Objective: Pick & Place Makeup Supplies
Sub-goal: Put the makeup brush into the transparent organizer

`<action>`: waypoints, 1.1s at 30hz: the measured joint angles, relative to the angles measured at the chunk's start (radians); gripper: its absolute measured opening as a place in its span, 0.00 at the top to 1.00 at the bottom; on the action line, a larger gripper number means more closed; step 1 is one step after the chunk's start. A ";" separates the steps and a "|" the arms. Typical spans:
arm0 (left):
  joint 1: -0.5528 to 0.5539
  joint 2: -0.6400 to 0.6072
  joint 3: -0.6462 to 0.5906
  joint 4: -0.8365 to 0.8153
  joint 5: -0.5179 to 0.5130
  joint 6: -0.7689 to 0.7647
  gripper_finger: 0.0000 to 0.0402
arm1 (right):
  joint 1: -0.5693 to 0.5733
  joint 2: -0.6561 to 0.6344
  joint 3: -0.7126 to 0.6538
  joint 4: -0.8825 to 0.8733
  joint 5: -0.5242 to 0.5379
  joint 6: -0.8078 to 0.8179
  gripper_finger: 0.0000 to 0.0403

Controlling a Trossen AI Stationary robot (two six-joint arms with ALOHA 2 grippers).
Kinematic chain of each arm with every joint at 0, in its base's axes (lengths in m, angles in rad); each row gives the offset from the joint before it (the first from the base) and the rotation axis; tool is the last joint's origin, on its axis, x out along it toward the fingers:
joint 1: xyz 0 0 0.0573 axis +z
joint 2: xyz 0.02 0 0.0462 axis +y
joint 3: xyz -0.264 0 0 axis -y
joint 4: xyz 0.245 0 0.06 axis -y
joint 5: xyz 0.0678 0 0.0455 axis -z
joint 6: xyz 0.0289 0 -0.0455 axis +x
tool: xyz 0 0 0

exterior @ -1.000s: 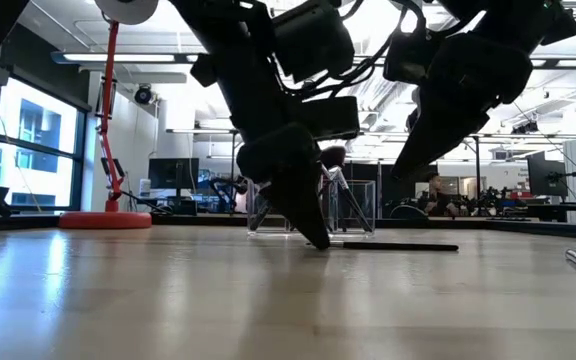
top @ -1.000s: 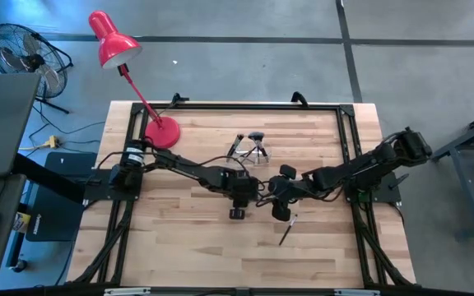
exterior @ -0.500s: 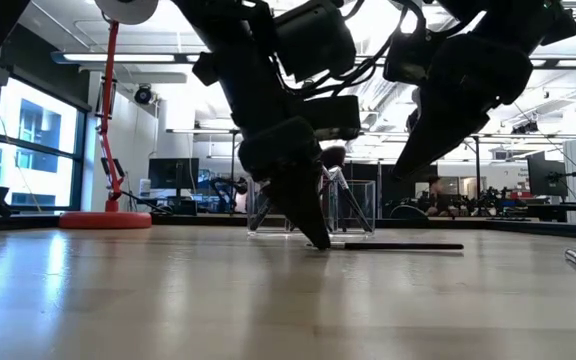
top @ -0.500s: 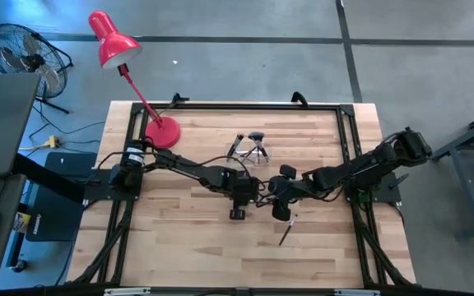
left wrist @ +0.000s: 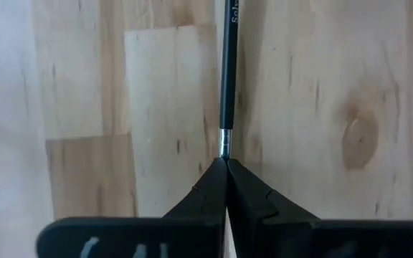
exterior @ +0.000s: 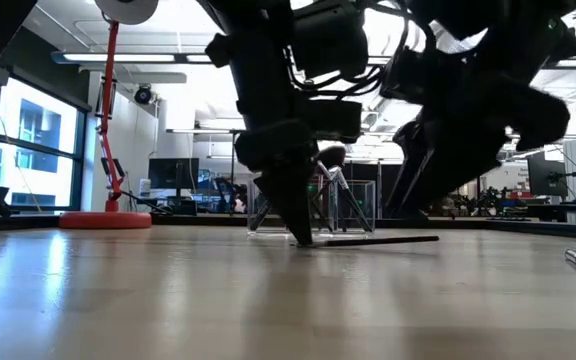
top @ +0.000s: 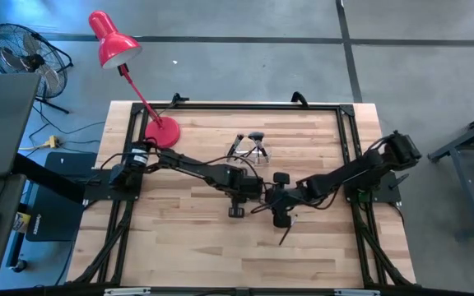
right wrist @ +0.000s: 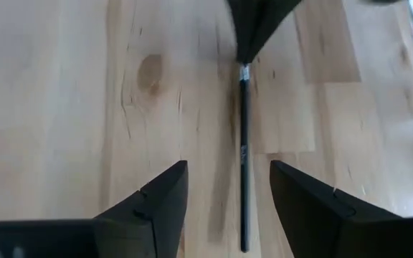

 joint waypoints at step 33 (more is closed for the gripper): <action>-0.001 -0.007 -0.008 0.001 0.038 -0.021 1.00 | -0.017 0.143 0.002 0.030 -0.038 0.071 0.93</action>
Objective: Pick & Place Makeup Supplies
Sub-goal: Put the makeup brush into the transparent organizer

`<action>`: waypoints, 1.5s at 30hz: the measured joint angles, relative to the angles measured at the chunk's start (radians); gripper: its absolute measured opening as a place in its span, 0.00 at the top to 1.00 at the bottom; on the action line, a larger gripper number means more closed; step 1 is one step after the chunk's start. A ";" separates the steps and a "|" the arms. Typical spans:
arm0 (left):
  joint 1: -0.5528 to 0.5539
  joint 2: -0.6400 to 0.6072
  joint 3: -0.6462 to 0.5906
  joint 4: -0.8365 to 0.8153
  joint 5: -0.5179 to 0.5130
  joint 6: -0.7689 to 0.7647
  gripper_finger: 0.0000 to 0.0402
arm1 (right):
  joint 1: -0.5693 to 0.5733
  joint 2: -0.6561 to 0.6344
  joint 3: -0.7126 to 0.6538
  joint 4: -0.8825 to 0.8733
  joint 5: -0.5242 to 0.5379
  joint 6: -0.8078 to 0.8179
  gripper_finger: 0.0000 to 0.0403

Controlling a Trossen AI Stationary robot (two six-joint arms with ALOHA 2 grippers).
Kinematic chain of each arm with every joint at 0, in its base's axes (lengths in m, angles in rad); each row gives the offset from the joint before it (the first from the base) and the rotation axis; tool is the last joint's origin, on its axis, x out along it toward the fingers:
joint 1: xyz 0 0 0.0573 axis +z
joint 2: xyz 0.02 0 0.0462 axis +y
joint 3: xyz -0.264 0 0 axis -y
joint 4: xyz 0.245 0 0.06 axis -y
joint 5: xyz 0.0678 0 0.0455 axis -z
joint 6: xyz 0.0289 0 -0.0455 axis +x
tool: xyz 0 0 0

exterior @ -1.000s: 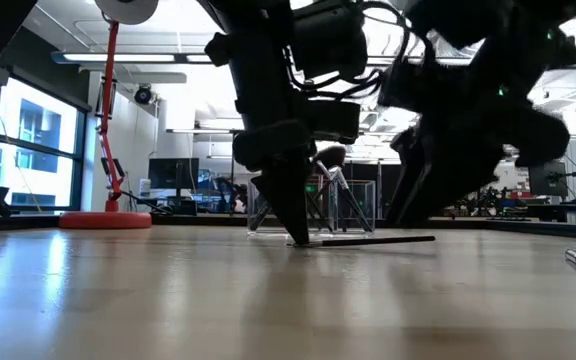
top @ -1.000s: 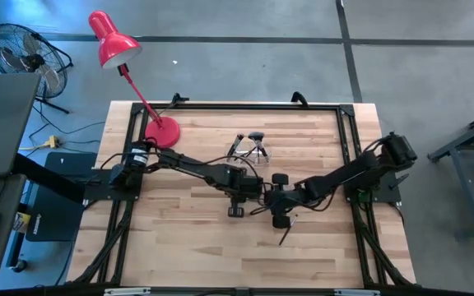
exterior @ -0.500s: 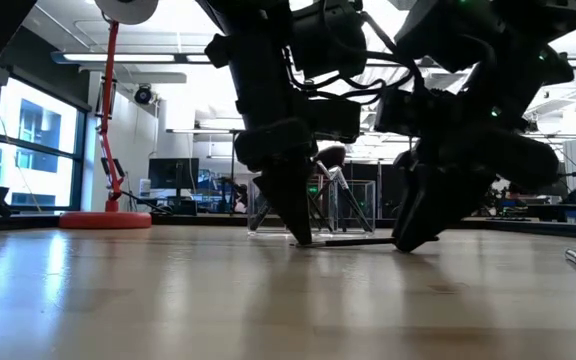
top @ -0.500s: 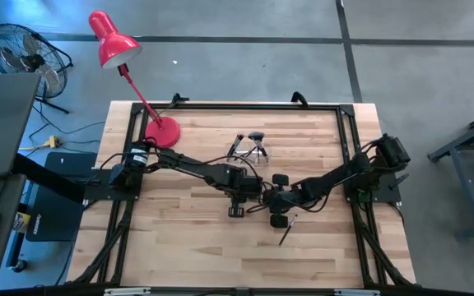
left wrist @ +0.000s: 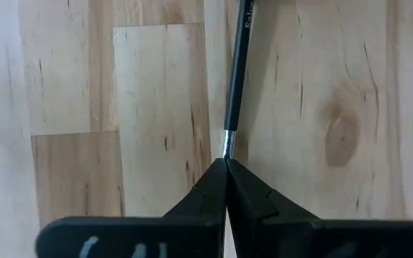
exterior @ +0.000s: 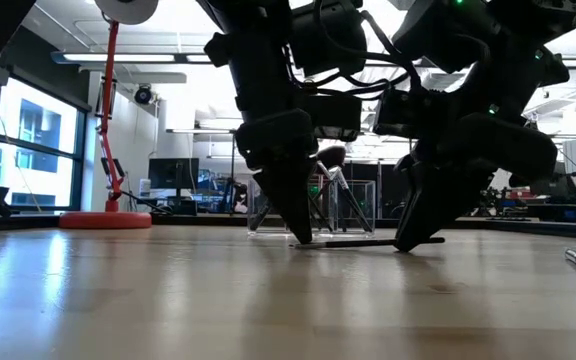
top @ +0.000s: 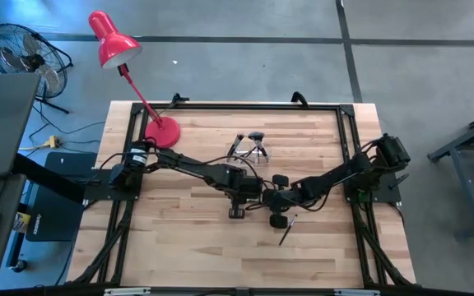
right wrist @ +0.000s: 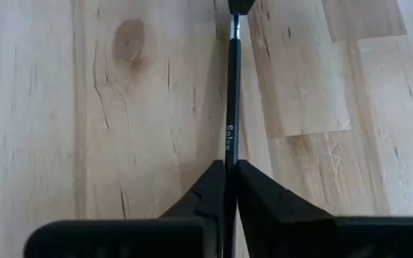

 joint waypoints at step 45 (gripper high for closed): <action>0.006 -0.562 -0.618 0.298 -0.030 -0.366 0.77 | 0.003 0.000 -0.005 0.044 0.002 0.085 0.97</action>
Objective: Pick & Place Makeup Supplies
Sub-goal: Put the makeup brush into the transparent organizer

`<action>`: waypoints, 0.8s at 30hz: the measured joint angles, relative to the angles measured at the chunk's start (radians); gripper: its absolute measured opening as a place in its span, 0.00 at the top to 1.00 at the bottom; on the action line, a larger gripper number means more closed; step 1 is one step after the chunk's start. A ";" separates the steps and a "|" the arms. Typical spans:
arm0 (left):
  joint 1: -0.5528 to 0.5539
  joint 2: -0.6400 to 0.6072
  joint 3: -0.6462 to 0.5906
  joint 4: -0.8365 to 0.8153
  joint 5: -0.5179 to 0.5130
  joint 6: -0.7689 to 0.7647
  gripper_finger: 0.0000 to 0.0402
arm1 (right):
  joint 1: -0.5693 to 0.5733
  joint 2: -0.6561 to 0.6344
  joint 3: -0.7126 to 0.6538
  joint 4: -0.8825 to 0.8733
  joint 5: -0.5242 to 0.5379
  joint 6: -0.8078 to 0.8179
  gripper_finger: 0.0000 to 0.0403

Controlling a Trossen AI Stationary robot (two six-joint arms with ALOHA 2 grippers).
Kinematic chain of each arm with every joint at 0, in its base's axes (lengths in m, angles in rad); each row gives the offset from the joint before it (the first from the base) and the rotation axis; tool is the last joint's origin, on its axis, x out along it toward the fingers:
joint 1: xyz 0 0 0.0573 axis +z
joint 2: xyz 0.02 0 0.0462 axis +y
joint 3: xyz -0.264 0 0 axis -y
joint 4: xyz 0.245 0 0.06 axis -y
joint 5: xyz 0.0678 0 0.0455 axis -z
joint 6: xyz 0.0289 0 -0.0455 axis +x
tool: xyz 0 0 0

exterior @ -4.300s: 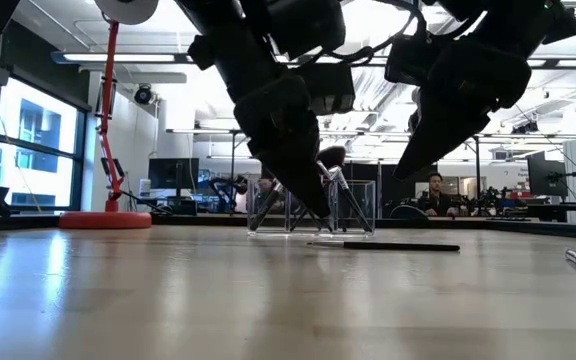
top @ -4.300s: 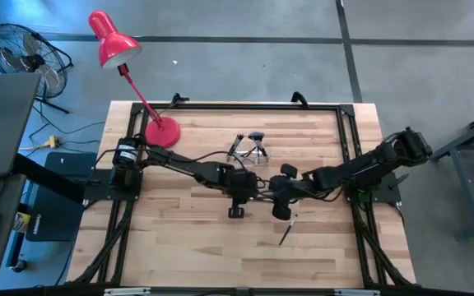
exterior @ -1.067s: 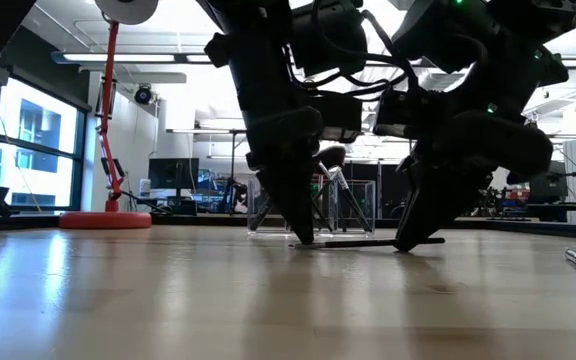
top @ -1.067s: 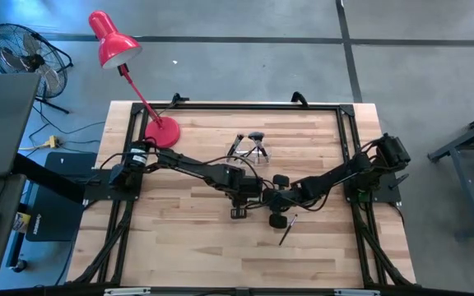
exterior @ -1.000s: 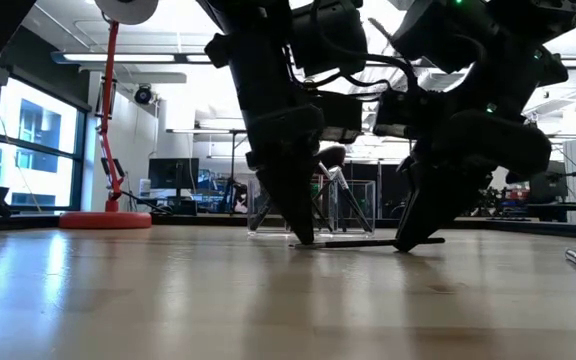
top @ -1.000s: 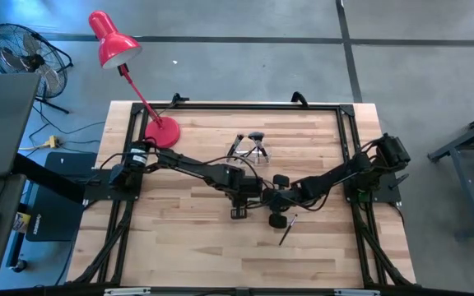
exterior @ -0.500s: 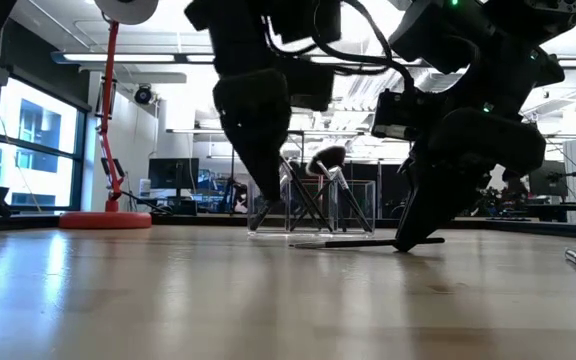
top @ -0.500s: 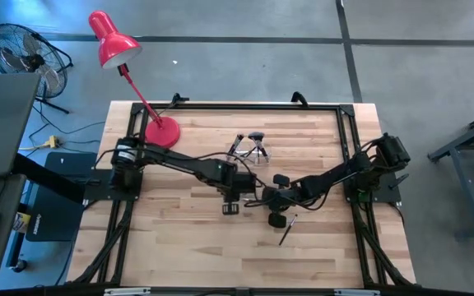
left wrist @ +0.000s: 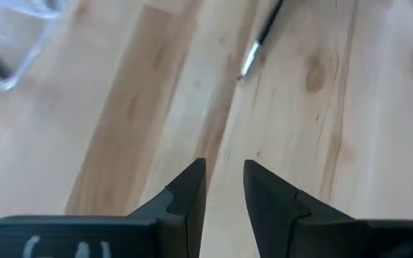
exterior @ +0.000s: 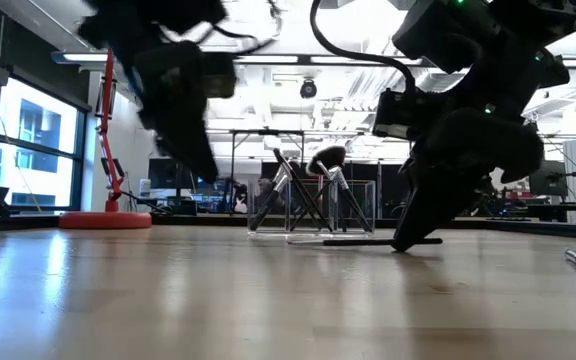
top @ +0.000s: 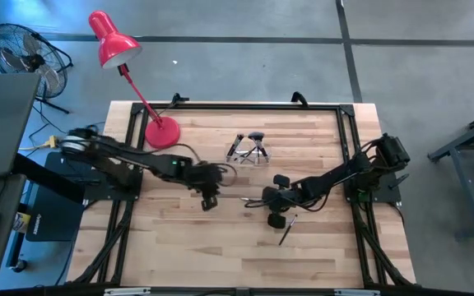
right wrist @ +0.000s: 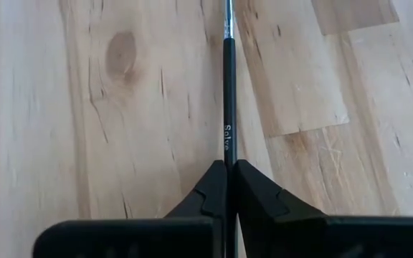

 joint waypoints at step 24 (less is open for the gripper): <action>0.185 -0.263 -0.224 0.064 -0.031 0.149 0.77 | -0.147 -0.043 0.001 0.415 0.187 0.033 0.97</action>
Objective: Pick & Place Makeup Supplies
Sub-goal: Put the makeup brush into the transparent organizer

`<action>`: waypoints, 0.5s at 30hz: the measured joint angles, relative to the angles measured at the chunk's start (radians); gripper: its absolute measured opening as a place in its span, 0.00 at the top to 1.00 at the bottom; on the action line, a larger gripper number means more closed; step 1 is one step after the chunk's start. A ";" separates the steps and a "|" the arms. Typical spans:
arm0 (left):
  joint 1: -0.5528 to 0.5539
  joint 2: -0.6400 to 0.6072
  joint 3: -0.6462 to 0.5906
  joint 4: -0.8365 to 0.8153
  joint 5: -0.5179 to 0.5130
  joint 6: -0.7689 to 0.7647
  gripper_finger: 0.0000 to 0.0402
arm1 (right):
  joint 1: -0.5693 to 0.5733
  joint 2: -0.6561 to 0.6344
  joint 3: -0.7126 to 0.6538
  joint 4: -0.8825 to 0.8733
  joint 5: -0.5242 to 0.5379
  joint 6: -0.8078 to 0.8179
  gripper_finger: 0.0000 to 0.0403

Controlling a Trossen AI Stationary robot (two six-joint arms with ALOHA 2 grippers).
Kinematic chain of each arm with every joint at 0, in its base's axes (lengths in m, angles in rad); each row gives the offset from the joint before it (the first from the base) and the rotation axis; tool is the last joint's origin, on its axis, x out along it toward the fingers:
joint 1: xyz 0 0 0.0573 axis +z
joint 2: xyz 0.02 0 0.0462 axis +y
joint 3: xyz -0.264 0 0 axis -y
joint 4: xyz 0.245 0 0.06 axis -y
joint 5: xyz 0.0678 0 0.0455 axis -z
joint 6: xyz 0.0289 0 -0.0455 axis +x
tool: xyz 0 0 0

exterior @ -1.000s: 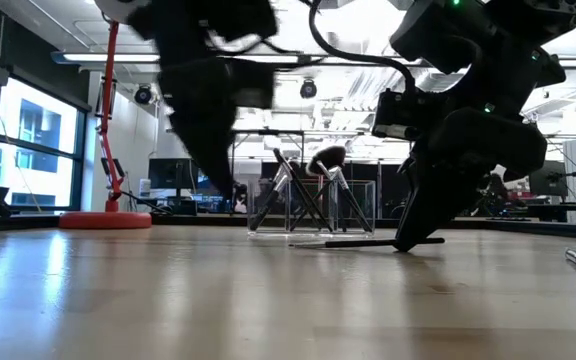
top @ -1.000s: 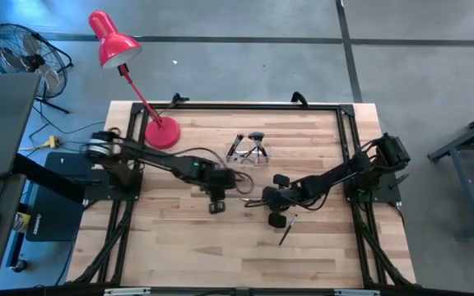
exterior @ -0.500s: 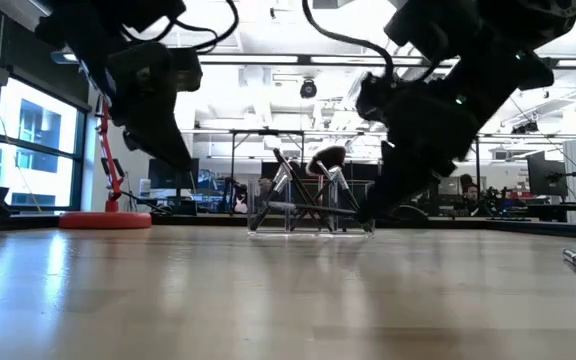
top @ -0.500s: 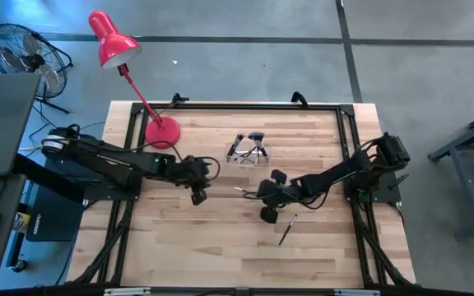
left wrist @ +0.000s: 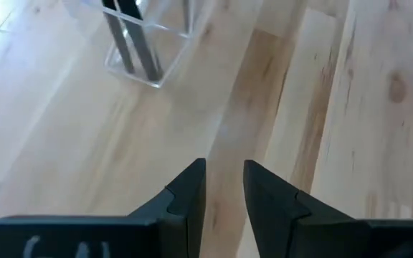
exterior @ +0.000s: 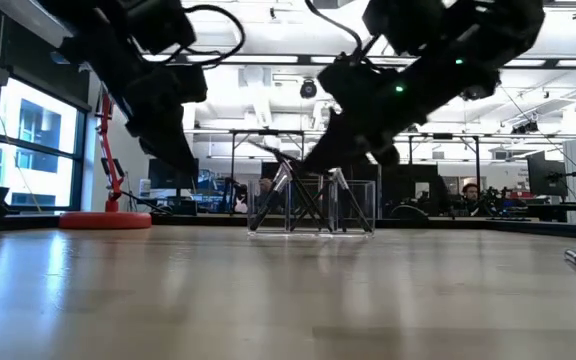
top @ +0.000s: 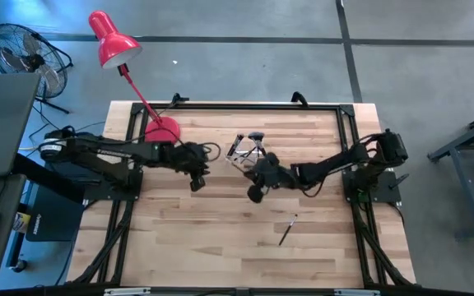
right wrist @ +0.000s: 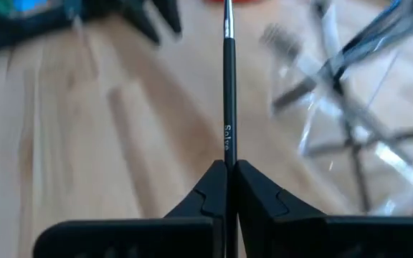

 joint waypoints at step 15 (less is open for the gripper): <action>0.189 -0.359 -0.253 0.107 0.108 0.021 0.77 | -0.164 -0.002 0.001 0.173 -0.024 -0.044 0.98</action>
